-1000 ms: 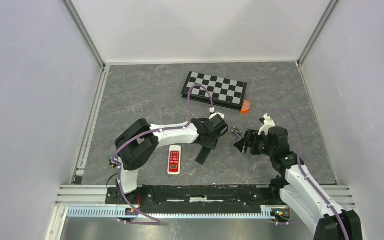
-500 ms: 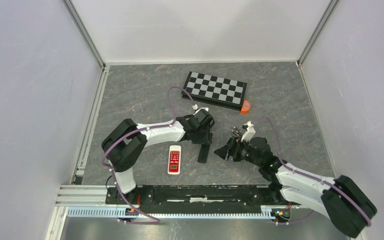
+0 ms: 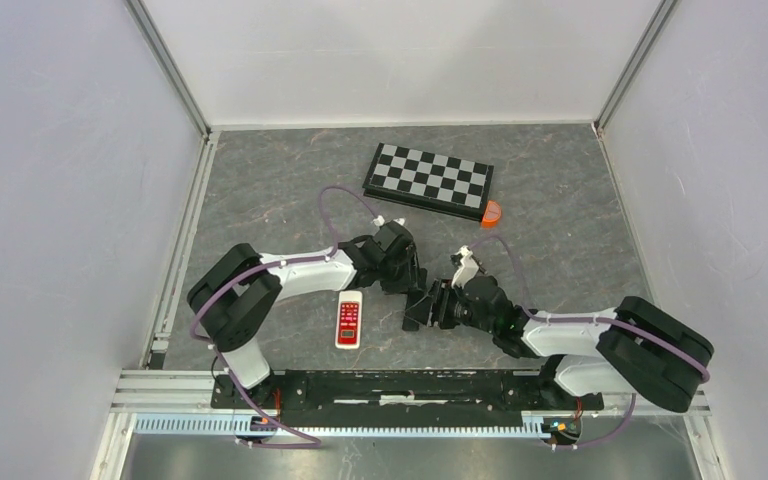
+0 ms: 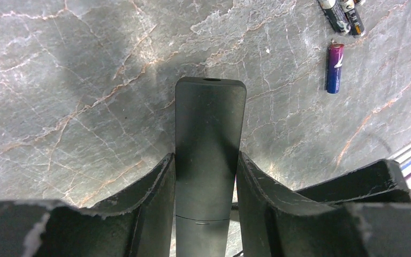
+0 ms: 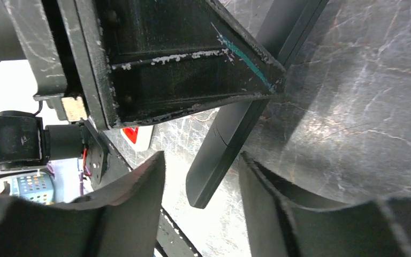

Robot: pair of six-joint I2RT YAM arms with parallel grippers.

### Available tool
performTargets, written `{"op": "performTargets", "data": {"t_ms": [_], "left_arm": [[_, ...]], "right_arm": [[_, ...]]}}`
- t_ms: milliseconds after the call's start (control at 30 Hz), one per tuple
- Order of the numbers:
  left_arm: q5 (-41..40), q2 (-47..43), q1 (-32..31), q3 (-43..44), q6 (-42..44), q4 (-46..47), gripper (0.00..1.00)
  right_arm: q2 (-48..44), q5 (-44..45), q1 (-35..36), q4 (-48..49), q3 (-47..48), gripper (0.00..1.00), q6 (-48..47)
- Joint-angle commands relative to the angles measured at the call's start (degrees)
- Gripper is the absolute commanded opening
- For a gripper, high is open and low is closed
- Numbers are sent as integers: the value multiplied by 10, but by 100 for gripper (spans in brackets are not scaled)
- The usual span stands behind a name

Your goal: Load the batteries into the remote control

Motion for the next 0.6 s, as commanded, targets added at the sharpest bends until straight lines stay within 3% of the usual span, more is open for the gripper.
{"op": "performTargets", "data": {"t_ms": [0, 200, 433, 500, 567], "left_arm": [[16, -45, 5, -13, -31, 39, 33], [21, -77, 12, -40, -37, 53, 35], [21, -110, 18, -69, -35, 70, 42], [23, -123, 21, -77, -31, 75, 50], [26, -137, 26, -83, -22, 74, 69]], "right_arm": [[26, 18, 12, 67, 17, 53, 34], [30, 29, 12, 113, -3, 43, 59], [27, 14, 11, 151, -9, 8, 65], [19, 16, 11, 151, -11, 4, 64], [8, 18, 11, 152, -13, 2, 57]]}}
